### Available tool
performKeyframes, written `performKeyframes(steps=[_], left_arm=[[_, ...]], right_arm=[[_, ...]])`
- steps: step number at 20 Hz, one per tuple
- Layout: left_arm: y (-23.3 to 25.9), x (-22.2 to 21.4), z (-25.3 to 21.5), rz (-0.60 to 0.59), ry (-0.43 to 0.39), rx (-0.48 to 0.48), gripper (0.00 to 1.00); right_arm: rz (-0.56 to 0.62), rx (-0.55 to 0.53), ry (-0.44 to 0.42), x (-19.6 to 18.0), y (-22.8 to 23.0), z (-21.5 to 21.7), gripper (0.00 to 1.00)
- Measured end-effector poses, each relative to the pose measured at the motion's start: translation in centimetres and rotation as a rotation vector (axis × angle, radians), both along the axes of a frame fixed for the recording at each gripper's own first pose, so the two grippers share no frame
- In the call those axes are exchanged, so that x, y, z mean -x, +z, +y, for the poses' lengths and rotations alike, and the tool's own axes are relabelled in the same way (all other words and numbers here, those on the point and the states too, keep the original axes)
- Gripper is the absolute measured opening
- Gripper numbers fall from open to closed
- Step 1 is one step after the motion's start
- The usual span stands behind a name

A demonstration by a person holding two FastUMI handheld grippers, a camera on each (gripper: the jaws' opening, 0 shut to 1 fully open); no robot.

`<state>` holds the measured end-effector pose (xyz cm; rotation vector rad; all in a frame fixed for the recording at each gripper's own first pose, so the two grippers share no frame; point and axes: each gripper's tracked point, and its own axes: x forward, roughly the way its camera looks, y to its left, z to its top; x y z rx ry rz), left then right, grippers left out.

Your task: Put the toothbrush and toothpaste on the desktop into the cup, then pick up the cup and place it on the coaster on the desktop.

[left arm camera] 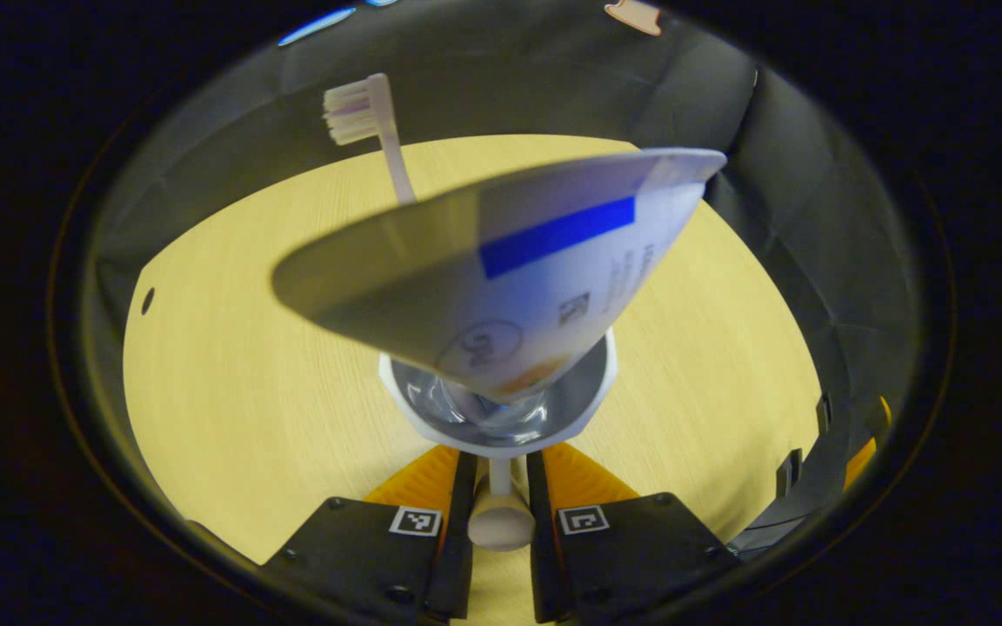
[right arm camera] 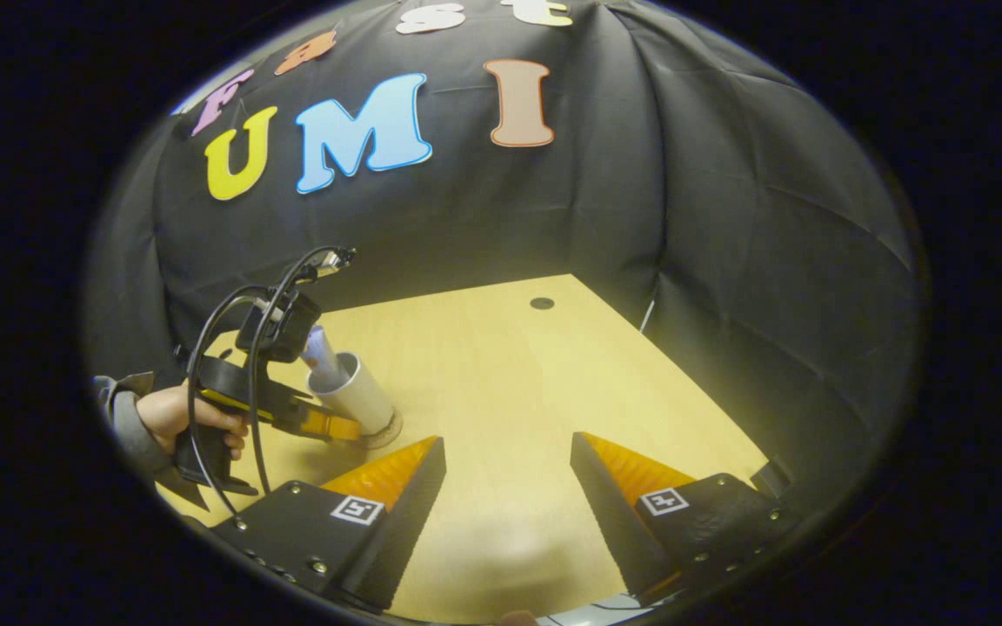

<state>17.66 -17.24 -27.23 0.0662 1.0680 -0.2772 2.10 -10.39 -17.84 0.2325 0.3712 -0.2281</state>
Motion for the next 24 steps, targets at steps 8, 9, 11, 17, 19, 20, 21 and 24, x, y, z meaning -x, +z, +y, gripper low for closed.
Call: performKeyframes(steps=[8, 9, 11, 17, 19, 20, 21, 24], left_arm=[[-0.3, 0.2, -0.2, 0.017, -0.001, -0.043, 0.35], [-0.4, 0.2, -0.3, 0.017, -0.001, -0.045, 0.35], [0.2, 0.2, -0.4, -0.001, 0.001, -0.039, 0.37], [2.5, 2.6, -1.0, -0.049, 0.047, 0.009, 0.63], [3.7, 4.3, -0.9, -0.068, 0.078, 0.04, 0.73], [4.4, 5.2, -0.4, -0.083, 0.099, 0.047, 0.75], [5.2, 6.0, 0.0, -0.105, 0.115, 0.058, 0.79], [8.1, 8.4, 1.8, -0.207, 0.177, 0.069, 0.95]], right_arm=[[0.002, 0.01, 0.019, -0.8, -0.1, -0.1, 0.91], [-0.001, 0.01, 0.023, -0.8, 0.0, 0.0, 0.91], [-0.013, 0.011, 0.029, -0.7, 0.3, 0.1, 0.91], [-0.069, 0.04, 0.087, -1.5, 2.0, 0.5, 0.91], [-0.097, 0.056, 0.124, -2.0, 2.9, 0.9, 0.91], [-0.11, 0.062, 0.146, -2.2, 3.3, 1.2, 0.91], [-0.123, 0.068, 0.169, -2.2, 3.7, 1.6, 0.91], [-0.154, 0.091, 0.235, -2.2, 4.7, 2.7, 0.91]])
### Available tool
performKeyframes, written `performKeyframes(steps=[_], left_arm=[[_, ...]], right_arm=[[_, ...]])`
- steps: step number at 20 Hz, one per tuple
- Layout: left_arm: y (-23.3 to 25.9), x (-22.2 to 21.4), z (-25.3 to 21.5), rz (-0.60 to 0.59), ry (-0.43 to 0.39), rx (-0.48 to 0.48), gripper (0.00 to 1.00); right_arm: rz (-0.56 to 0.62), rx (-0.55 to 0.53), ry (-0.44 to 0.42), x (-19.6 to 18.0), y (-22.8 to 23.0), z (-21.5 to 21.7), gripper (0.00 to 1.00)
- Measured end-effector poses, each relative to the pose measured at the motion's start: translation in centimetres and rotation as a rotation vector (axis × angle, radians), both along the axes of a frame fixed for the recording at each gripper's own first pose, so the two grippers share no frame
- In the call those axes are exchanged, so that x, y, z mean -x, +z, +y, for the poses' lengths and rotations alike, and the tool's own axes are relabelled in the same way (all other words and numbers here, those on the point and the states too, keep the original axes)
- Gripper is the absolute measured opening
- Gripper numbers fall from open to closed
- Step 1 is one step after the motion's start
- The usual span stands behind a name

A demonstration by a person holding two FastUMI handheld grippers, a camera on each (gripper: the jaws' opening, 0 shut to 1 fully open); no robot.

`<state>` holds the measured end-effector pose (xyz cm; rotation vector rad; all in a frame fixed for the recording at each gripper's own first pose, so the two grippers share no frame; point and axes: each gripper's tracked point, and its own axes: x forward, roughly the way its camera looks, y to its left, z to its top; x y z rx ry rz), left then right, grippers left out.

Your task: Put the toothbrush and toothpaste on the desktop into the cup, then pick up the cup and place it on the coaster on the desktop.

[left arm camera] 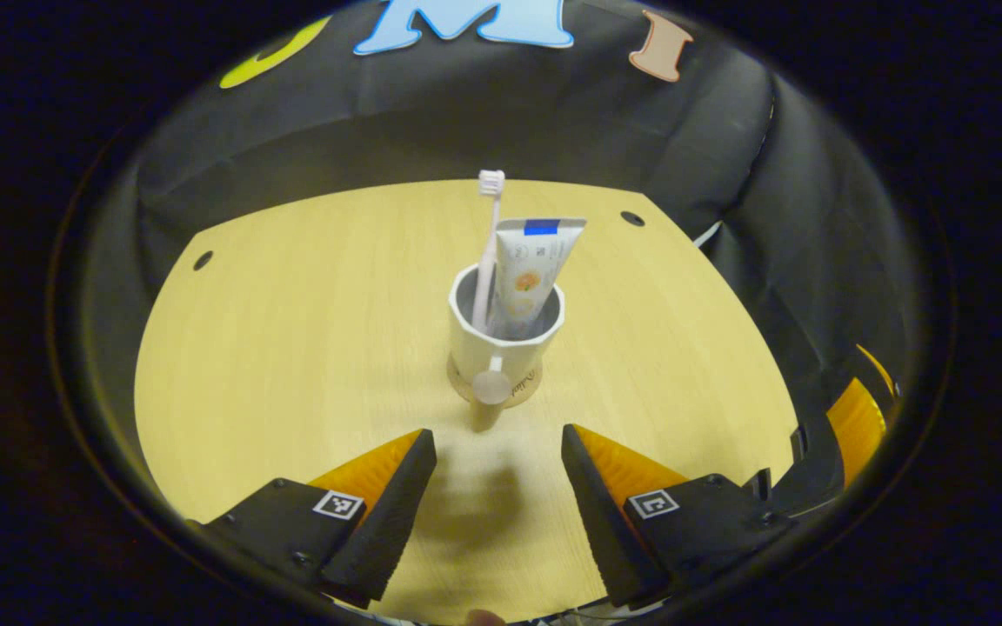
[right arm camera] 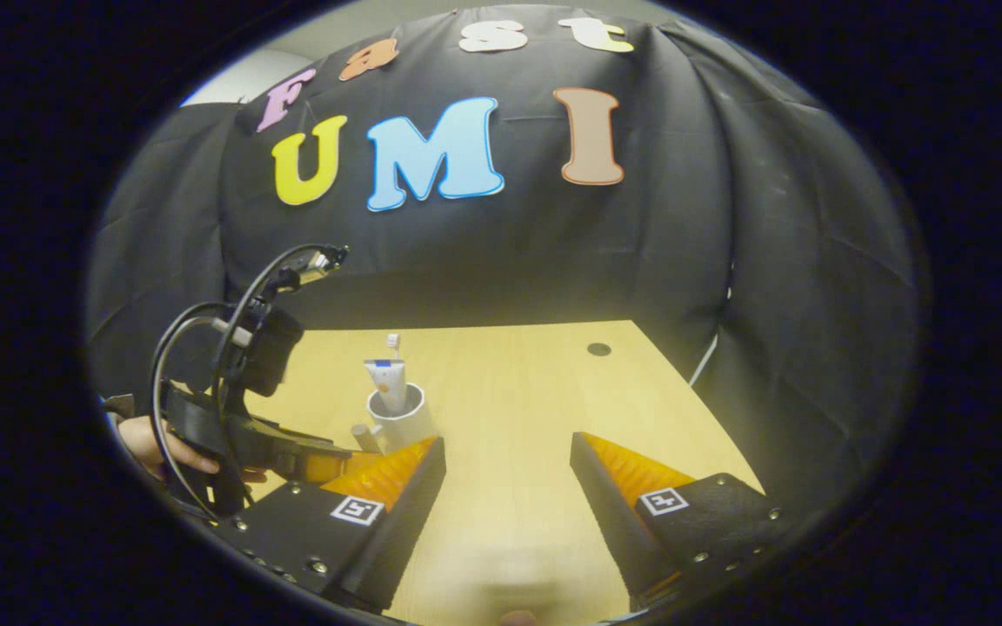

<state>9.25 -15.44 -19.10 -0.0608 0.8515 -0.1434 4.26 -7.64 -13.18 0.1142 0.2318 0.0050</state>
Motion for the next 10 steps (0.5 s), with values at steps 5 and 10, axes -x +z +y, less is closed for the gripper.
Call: performKeyframes(steps=[5, 10], left_arm=[[6.2, 3.2, 3.6, -0.24, 0.108, 0.031, 0.91], [11.1, 5.3, 5.8, -0.434, 0.174, 0.06, 0.91]], right_arm=[[-0.051, 0.033, 0.051, 0.5, 1.4, 1.3, 0.91], [-0.092, 0.035, 0.079, 1.3, 2.5, 3.3, 0.91]])
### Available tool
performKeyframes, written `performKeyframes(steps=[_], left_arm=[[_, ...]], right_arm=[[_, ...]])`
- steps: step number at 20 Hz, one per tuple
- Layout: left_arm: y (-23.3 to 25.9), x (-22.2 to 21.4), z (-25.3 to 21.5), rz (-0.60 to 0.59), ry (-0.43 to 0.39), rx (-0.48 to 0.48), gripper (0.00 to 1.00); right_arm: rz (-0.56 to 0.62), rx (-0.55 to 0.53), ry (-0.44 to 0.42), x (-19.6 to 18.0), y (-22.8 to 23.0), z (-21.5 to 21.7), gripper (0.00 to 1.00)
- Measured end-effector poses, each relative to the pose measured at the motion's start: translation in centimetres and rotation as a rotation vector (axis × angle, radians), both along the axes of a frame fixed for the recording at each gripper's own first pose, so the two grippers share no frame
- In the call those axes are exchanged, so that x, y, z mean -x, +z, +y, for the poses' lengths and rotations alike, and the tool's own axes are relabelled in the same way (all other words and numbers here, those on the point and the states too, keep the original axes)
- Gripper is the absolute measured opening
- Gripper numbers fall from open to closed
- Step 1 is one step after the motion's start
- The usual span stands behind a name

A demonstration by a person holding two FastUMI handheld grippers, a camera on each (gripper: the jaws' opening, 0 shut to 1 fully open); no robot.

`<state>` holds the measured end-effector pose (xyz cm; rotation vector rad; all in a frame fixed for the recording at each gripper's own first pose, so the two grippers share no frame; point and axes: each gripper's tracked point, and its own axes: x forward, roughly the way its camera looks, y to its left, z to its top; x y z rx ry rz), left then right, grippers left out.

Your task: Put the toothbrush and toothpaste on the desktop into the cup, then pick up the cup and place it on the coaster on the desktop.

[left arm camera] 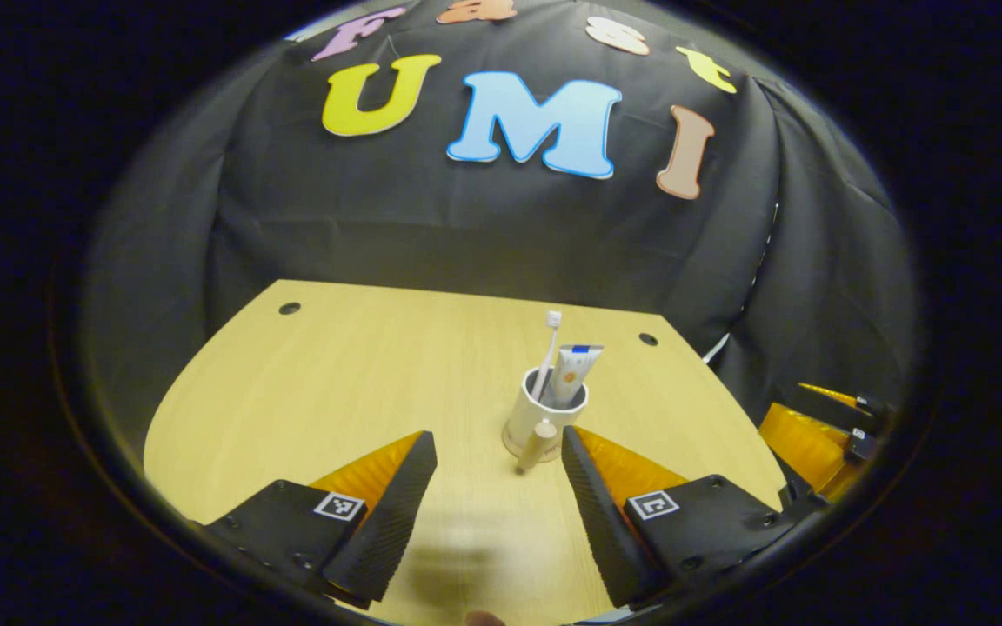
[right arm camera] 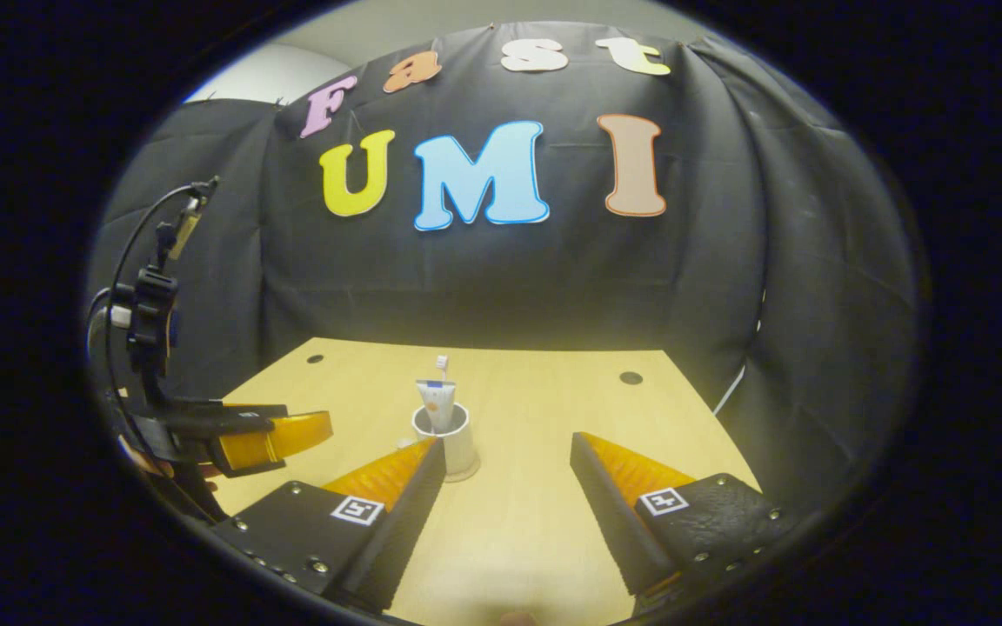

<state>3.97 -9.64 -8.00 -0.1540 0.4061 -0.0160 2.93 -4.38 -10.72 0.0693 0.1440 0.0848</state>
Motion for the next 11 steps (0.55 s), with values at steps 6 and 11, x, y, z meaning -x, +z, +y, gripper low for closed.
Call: performKeyframes(steps=[6, 11], left_arm=[[3.6, 2.1, 1.6, -0.168, 0.001, -0.03, 0.94], [4.4, 3.0, 2.6, -0.233, -0.022, -0.098, 0.94]], right_arm=[[-0.032, -0.009, 0.035, 1.0, 1.4, 2.5, 0.91], [-0.038, -0.033, -0.003, 1.0, 2.2, 3.1, 0.92]])
